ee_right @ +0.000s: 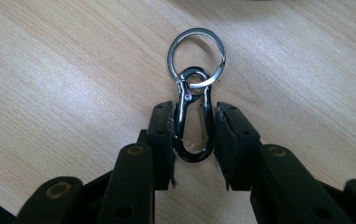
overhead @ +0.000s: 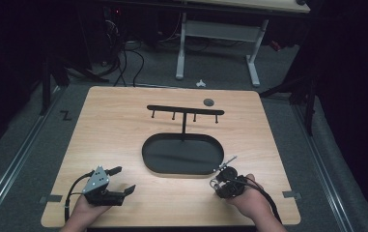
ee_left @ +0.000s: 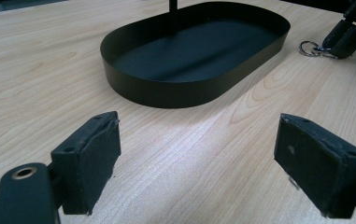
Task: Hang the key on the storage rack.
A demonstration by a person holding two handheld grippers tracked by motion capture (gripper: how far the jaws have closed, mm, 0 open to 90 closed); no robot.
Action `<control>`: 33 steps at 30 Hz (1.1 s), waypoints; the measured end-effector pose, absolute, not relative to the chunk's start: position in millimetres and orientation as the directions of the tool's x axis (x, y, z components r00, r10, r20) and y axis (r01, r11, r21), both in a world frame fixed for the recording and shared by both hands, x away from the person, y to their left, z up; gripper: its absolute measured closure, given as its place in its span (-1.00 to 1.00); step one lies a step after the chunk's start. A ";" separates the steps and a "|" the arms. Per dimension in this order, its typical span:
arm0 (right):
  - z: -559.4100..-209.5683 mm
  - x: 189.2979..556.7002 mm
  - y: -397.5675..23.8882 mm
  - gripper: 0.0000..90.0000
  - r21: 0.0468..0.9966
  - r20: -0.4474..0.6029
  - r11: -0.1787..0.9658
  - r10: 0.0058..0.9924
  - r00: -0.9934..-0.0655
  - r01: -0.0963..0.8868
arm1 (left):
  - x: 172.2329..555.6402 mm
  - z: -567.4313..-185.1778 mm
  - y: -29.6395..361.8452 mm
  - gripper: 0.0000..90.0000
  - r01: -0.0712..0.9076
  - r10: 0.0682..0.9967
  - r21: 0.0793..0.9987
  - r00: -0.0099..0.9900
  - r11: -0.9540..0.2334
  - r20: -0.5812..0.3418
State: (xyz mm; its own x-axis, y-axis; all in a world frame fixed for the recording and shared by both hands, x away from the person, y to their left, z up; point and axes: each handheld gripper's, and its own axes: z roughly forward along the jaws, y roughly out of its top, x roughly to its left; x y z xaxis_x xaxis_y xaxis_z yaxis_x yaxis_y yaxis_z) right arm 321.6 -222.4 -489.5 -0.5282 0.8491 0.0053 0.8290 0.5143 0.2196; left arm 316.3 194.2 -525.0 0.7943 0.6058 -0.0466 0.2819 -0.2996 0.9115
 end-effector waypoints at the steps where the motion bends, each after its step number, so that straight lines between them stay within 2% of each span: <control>1: -489.7 321.5 -222.5 0.53 0.222 0.003 0.515 0.849 -0.529 0.828 | 316.3 -525.0 194.2 -0.67 0.282 0.606 0.911 0.794 -0.299 -0.047; 20: -483.2 319.7 -226.1 0.52 0.245 -0.015 0.509 0.853 -0.522 0.825 | 316.1 -525.0 193.9 -0.67 0.281 0.602 0.910 0.797 -0.304 -0.045; 33: -462.4 320.8 -224.8 0.53 0.272 -0.038 0.513 0.851 -0.523 0.814 | 316.0 -525.0 193.7 -0.67 0.280 0.600 0.909 0.799 -0.308 -0.042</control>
State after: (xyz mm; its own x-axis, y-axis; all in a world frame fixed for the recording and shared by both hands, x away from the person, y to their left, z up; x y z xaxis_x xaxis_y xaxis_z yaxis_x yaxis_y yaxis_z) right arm 320.8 -224.8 -462.4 -0.5233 0.8513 -0.0376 0.8143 0.5126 0.2723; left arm 316.0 193.7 -525.0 0.7986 0.6003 -0.0424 0.2799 -0.3080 0.9093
